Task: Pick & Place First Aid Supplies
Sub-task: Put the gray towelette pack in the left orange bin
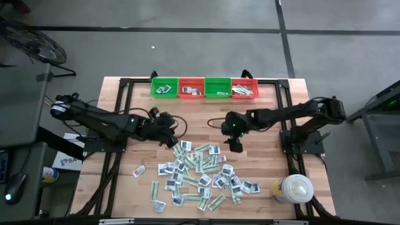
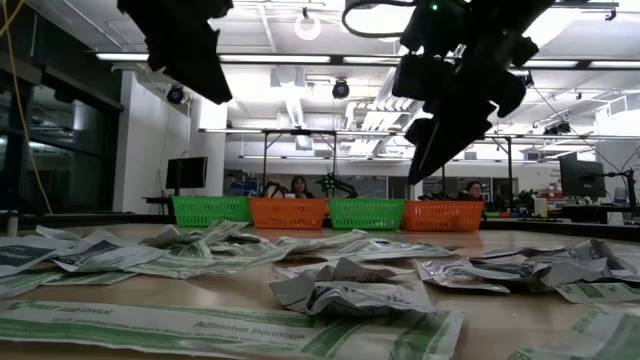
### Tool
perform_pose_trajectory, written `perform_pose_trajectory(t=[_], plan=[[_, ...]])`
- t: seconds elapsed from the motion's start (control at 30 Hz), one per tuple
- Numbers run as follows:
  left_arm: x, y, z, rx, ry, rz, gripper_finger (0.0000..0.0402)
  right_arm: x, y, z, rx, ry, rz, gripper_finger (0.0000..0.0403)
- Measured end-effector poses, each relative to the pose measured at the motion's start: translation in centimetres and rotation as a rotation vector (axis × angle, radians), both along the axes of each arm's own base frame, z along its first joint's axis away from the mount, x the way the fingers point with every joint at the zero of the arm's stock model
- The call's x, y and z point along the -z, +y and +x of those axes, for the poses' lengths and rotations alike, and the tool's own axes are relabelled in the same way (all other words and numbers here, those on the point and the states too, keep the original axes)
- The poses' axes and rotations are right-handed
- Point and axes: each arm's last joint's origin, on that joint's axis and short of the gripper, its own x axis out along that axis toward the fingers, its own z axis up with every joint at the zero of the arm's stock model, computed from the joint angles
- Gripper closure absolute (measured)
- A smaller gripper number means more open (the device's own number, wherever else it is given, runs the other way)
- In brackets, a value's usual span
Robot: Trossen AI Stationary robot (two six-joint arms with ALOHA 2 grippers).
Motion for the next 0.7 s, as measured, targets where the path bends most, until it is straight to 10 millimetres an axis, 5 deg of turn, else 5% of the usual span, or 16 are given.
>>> perform_pose_trajectory(t=[0.3,0.7], plan=[[0.1,-1.6,-0.5,0.012,-0.015,-0.005,0.0254,3.4,2.0,0.0,-0.008,-0.107,-0.001,0.0199],[0.0,-1.9,-0.8,0.003,-0.031,-0.022,0.0254,6.8,2.2,0.3,0.044,-0.164,-0.017,0.0199]])
